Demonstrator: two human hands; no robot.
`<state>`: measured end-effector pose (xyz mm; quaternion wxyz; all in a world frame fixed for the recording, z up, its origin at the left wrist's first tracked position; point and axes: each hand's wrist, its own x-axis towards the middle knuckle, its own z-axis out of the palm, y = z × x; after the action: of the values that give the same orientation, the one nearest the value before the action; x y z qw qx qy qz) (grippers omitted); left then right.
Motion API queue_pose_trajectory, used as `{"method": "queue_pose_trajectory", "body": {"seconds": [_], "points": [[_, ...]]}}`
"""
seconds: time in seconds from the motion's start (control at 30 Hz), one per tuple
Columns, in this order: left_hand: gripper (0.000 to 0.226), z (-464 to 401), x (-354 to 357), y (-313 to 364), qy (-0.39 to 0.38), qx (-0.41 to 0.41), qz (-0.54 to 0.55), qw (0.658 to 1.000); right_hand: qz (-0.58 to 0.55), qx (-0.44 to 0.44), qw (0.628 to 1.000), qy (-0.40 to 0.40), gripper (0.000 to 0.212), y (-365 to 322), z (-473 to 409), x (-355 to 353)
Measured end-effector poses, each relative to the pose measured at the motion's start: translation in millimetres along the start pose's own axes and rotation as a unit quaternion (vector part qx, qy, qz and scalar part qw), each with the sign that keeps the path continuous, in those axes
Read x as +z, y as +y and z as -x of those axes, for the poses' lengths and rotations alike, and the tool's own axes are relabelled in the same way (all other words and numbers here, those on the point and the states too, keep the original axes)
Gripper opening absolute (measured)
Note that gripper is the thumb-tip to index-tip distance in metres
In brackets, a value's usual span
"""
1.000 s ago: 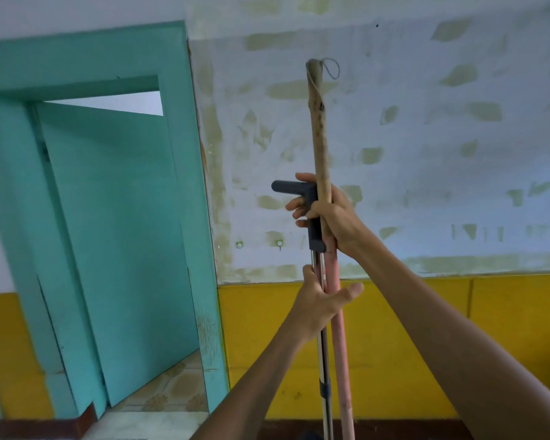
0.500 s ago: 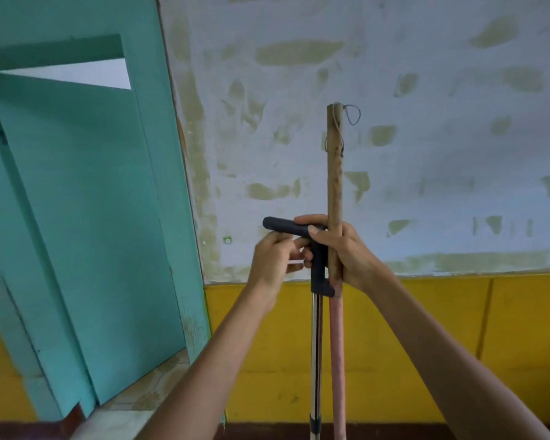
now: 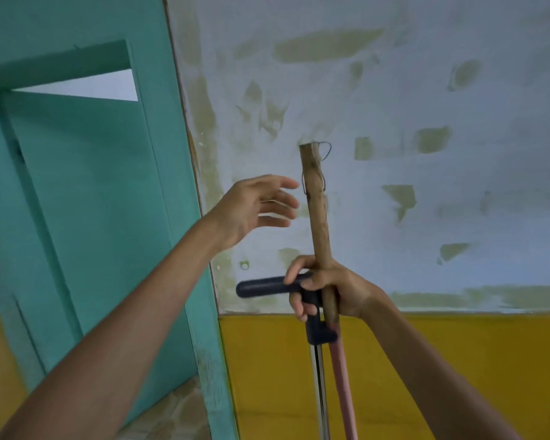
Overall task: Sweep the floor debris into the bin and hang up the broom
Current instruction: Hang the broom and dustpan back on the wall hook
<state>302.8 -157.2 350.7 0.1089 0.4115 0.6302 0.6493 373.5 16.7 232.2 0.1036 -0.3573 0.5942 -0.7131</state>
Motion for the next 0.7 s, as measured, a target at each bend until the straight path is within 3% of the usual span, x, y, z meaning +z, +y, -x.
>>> {"method": "queue_pose_trajectory", "body": {"seconds": [0.13, 0.23, 0.3, 0.4, 0.53, 0.7], "points": [[0.053, -37, -8, 14, -0.190, -0.039, 0.061, 0.979, -0.009, 0.023, 0.997, -0.074, 0.030, 9, -34, -17], [0.043, -50, -16, 6, -0.241, -0.011, 0.116, 0.963, -0.002, 0.037, 0.993, -0.113, 0.022, 19, -52, -27], [0.031, -55, -22, 0, -0.219, 0.034, 0.122, 0.967, 0.011, 0.053, 0.989, -0.136, 0.021, 28, -58, -35], [0.028, -61, -22, -10, -0.129, 0.065, 0.084, 0.986, 0.050, 0.066, 0.983, -0.164, 0.024, 47, -61, -44], [0.027, -65, -21, -32, -0.037, 0.148, -0.103, 0.983, -0.001, 0.086, 0.990, -0.114, 0.025, 86, -61, -48], [0.025, -73, -24, -50, 0.007, 0.165, -0.131, 0.977, -0.038, 0.114, 0.992, -0.048, 0.024, 106, -57, -56]]}}
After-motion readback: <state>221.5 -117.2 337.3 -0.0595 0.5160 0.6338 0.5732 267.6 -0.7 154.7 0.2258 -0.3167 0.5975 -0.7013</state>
